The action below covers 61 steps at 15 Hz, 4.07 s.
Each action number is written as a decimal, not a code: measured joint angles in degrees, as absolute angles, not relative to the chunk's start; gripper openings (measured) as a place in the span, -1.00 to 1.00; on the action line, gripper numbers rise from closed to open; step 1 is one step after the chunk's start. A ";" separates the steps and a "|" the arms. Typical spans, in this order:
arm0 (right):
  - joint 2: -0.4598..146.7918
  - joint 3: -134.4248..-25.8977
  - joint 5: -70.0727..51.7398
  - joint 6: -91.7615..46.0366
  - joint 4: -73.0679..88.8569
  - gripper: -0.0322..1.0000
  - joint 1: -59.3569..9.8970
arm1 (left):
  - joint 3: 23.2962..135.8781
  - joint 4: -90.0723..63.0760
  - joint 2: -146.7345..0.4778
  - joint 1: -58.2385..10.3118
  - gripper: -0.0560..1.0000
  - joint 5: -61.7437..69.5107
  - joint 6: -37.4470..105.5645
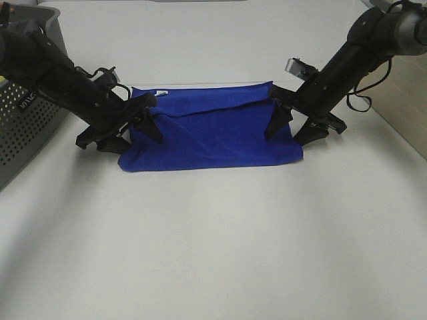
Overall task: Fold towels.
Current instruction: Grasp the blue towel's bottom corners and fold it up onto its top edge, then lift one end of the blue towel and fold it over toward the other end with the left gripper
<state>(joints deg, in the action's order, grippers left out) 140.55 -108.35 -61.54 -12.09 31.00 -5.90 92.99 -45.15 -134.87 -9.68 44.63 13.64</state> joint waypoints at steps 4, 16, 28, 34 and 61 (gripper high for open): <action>140.89 -107.72 -61.25 -8.94 30.31 -0.94 -5.16 | 92.30 -39.30 -134.42 -9.63 -0.82 44.81 11.92; 117.46 -63.48 -50.48 -14.67 34.43 -0.94 -4.13 | 68.58 -33.17 -117.69 -15.70 -0.83 46.24 10.20; 121.58 -91.27 -54.03 -14.67 34.38 -0.94 -3.95 | 90.18 -33.75 -121.12 -11.80 -0.83 47.33 2.58; 134.24 -101.99 -54.95 -13.12 32.83 -0.92 -3.90 | 100.84 -33.58 -133.16 -11.69 -0.80 46.01 2.52; 130.58 -102.10 -56.26 -13.18 29.22 0.66 -3.61 | 109.78 -27.33 -140.83 -11.40 0.25 51.05 1.03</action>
<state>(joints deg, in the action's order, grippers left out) 130.58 -102.10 -56.26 -13.18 29.22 -3.61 109.78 -27.33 -140.83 -11.40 51.05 1.03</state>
